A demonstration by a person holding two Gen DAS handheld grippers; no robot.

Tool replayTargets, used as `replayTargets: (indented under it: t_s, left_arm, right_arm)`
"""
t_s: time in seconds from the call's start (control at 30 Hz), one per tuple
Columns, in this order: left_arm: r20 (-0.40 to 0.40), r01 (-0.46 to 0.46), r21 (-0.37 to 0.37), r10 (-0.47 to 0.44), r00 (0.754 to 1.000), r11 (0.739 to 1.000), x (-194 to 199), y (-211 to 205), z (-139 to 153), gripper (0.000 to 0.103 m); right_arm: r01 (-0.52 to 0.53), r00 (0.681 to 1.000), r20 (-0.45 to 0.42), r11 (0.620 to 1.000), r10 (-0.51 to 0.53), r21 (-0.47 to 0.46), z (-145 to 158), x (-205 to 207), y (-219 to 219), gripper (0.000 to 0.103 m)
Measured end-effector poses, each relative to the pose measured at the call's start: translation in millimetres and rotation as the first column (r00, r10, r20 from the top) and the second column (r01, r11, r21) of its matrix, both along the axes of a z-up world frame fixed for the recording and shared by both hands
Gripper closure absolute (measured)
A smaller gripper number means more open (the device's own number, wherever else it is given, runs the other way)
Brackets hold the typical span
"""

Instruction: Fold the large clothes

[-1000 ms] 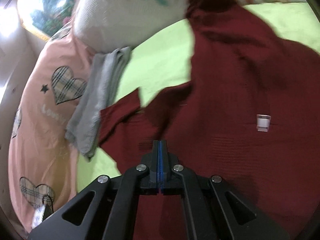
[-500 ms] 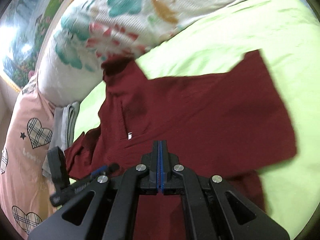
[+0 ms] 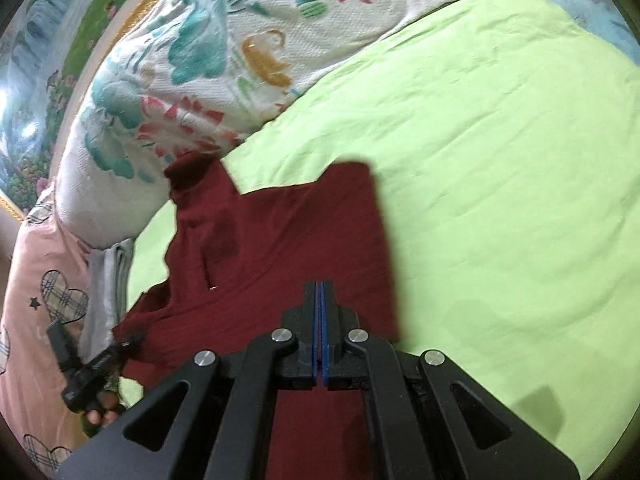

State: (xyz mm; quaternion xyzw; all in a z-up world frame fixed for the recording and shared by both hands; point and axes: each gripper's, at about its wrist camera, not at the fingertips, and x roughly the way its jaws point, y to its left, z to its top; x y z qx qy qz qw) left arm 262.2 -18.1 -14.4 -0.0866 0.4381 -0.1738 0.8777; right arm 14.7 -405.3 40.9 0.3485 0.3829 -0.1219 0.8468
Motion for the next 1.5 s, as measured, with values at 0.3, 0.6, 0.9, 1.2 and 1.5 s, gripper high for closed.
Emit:
replayTargets:
  t_s: [0.3,0.6,0.9,1.2,1.5]
  left_arm:
    - [-0.042,-0.081,0.0,0.081,0.996,0.997,0,36,-17,0.101]
    - [-0.074,-0.055,0.032,0.058,0.996,0.998,2,23,-22,0.1]
    - [-0.131,0.008,-0.029,-0.012,0.991,1.0,3,6,-34,0.1]
    - [-0.161,0.003,-0.037,-0.009,0.987,0.999,2,10,-43,0.099]
    - [-0.159,-0.014,0.029,0.019,0.987,0.999,-9,21,-41,0.091]
  right_arm:
    - [-0.04,0.997,-0.072,0.999,0.038,-0.02,-29,44,-15,0.043]
    - [-0.186,0.97,-0.155,0.982,0.185,0.006,-60,93,-17,0.093]
    - [-0.205,0.959,-0.202,0.979,0.198,-0.014,-61,88,-48,0.093]
    - [-0.292,0.955,-0.082,0.948,0.283,-0.128,-12,69,11,0.08]
    - [-0.149,0.969,-0.225,0.968,0.102,-0.2,-27,42,-13,0.09]
